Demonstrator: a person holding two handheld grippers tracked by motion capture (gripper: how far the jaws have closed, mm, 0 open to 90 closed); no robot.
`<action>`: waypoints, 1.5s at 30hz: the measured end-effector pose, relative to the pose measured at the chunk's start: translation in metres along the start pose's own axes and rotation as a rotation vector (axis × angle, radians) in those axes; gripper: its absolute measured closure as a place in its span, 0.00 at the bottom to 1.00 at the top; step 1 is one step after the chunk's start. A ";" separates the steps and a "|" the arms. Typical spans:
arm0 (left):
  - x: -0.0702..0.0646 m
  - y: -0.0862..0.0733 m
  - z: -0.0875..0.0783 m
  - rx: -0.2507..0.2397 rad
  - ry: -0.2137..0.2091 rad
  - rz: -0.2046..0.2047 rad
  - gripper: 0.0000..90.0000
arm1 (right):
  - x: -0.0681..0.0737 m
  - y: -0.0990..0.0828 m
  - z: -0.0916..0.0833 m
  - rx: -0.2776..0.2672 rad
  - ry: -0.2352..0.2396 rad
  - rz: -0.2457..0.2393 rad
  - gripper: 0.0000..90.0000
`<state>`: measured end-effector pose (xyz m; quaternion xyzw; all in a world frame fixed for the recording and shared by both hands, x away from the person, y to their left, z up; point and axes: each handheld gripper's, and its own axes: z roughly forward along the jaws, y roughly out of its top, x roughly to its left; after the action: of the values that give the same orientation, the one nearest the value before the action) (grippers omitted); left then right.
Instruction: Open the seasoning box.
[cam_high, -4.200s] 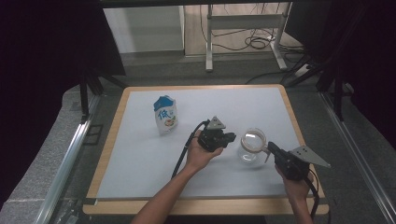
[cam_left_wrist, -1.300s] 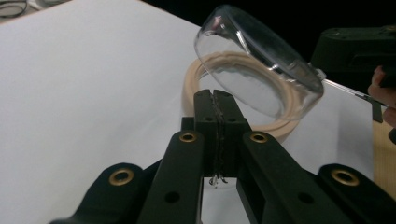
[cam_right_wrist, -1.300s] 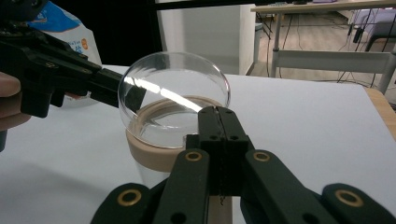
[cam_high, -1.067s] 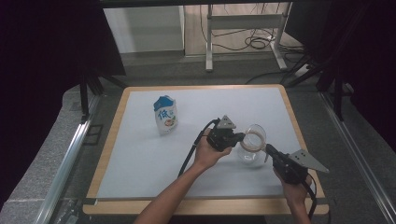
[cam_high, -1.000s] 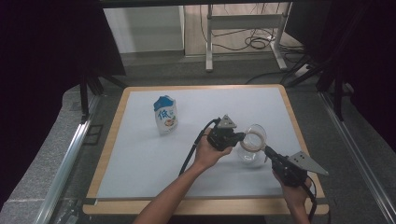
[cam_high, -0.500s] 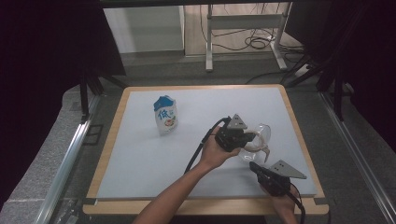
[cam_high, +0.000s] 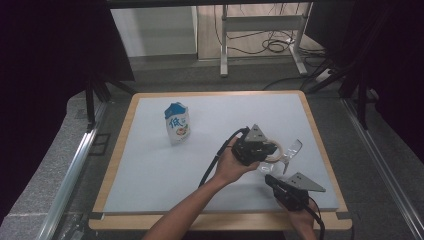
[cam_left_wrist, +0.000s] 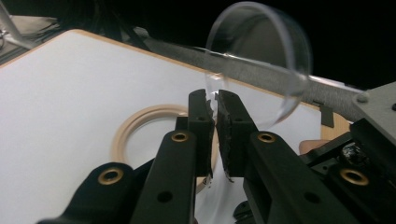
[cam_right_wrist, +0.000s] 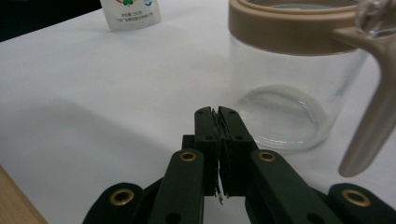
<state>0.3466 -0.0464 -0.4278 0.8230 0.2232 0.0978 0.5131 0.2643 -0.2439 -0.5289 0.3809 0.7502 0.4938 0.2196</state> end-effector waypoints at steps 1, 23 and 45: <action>0.004 -0.003 -0.006 -0.003 0.011 -0.006 0.91 | 0.001 0.000 0.000 0.000 0.003 -0.002 0.96; 0.053 -0.114 -0.102 0.009 0.133 -0.178 0.60 | 0.044 0.008 0.031 0.039 0.098 -0.053 0.73; 0.082 -0.184 -0.150 0.055 0.274 -0.291 0.43 | 0.065 0.037 0.085 0.125 0.119 -0.079 0.52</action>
<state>0.3112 0.1810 -0.5290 0.7749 0.4101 0.1274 0.4638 0.2977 -0.1360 -0.5277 0.3341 0.8058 0.4585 0.1699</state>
